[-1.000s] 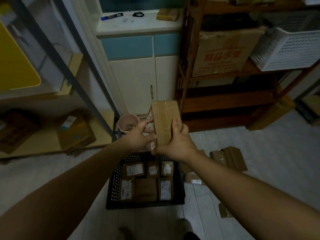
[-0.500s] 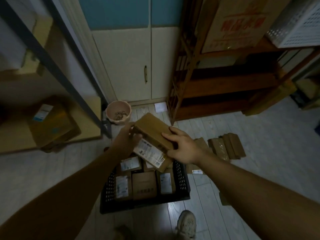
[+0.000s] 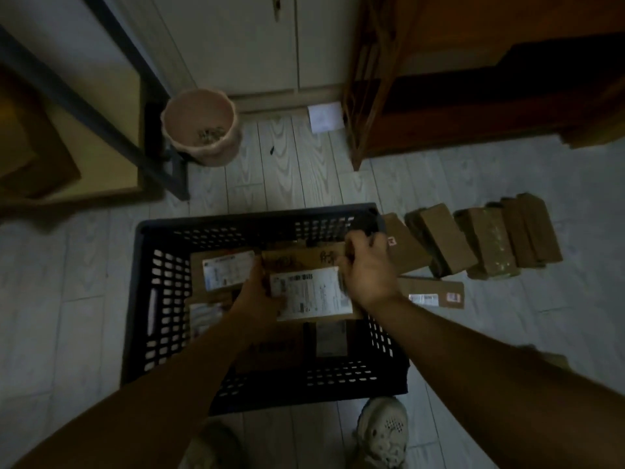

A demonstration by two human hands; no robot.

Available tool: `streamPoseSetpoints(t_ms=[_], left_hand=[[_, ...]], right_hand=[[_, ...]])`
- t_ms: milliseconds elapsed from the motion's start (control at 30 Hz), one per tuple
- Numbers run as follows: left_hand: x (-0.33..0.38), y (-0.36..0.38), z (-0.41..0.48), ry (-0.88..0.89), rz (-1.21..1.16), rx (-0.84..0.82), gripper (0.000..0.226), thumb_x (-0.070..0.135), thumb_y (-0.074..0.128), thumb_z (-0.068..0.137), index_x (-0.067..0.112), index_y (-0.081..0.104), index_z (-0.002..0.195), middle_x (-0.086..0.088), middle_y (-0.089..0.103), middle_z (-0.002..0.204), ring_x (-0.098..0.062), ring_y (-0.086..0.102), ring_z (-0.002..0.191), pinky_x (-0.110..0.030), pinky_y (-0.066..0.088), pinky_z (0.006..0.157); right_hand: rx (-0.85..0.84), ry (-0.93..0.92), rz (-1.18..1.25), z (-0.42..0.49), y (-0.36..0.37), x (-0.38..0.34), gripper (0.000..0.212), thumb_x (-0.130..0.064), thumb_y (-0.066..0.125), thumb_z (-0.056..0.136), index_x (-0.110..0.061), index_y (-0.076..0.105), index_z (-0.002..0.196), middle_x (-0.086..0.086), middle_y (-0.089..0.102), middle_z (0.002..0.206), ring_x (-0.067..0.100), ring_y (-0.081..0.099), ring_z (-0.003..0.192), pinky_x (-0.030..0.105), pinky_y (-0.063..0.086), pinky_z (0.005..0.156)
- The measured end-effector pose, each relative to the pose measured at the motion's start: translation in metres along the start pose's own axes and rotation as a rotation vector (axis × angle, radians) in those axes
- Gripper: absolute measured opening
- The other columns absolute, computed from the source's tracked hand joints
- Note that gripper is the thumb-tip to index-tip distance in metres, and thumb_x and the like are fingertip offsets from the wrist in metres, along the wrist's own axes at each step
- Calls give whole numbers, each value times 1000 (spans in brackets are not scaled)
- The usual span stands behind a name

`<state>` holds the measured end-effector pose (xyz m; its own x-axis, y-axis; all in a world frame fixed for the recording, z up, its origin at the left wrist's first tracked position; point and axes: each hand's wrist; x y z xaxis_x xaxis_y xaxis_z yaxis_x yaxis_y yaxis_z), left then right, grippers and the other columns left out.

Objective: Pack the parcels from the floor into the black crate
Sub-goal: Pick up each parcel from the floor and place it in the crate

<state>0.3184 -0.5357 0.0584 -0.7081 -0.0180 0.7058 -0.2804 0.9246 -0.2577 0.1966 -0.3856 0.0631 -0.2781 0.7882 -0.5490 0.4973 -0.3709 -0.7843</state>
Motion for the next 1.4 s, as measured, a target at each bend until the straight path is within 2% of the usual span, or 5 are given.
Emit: streamPoseSetpoints(t_ms=[267,533,933,1133,1400], left_hand=[[-51,20,87,86,152,-55,97,0,72,74,27,15,148,1,51,127,-12,48,114,-30,47,90],[-80,29,137,174,432,-73,106,19,74,75,25,-2,149,-8,40,144,-24,42,130,-27,35,99],[-60,35,154,181,722,-264,100,29,63,86,16,-16,146,-14,1,157,-29,9,144,-35,15,117],[-15,20,121,120,619,-51,63,22,62,86,15,34,142,-15,36,144,-32,38,130,-47,38,106],[81,-53,-48,52,845,-110,79,38,56,90,18,8,150,-11,11,157,-28,12,143,-38,12,115]], right_hand=[[-148,-112,-111,54,64,42,46,-29,61,87,-12,48,127,12,28,134,30,38,117,34,39,100],[-465,-167,-290,77,98,84,114,-58,69,71,-23,-4,151,11,-16,156,37,-16,142,51,7,115],[-444,-96,-665,68,103,89,79,-38,47,94,-14,-3,151,14,-5,159,34,-4,145,47,8,115],[-532,-13,-539,56,61,49,82,-36,50,92,-11,-1,150,14,-1,158,32,0,145,45,15,115],[-522,41,-435,-32,-102,-19,70,-39,51,91,-18,19,149,17,25,151,35,26,136,44,27,111]])
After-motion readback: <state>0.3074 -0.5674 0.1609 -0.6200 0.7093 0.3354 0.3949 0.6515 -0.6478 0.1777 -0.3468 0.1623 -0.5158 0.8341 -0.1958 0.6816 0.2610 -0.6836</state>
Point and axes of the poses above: each hand's wrist, its own z-axis towards the middle knuckle, its own y-axis out of the palm, x = y × z
